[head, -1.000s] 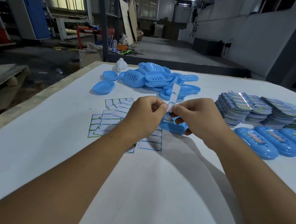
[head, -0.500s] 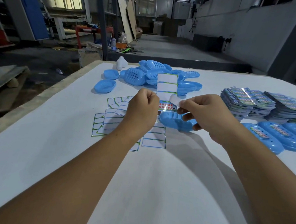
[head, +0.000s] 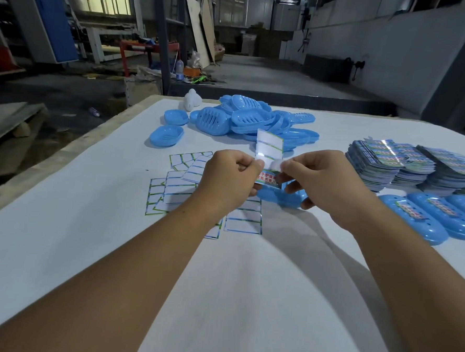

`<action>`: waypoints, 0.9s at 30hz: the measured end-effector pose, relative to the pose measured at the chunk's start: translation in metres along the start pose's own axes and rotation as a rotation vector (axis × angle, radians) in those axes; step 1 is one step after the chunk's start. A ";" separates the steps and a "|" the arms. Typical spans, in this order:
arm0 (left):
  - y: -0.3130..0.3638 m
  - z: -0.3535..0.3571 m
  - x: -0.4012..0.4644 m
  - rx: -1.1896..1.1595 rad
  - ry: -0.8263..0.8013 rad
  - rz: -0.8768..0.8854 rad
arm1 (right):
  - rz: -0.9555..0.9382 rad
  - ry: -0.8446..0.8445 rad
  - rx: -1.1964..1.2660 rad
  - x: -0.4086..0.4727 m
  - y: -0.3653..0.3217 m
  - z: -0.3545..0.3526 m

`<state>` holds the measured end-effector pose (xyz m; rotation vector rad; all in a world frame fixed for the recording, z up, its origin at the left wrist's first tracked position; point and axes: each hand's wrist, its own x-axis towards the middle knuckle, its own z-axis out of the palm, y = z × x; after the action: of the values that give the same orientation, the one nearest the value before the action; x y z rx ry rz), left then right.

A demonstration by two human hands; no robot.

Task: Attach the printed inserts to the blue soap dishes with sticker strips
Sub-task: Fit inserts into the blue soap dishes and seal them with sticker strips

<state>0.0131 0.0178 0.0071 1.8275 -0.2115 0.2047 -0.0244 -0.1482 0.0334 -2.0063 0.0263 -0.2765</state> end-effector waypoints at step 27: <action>-0.006 -0.043 0.019 0.748 0.116 -0.075 | 0.056 0.165 -0.318 0.008 0.009 -0.020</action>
<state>0.0322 0.0601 0.0178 2.5494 0.0280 0.3706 -0.0199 -0.1711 0.0346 -2.2878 0.2441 -0.4230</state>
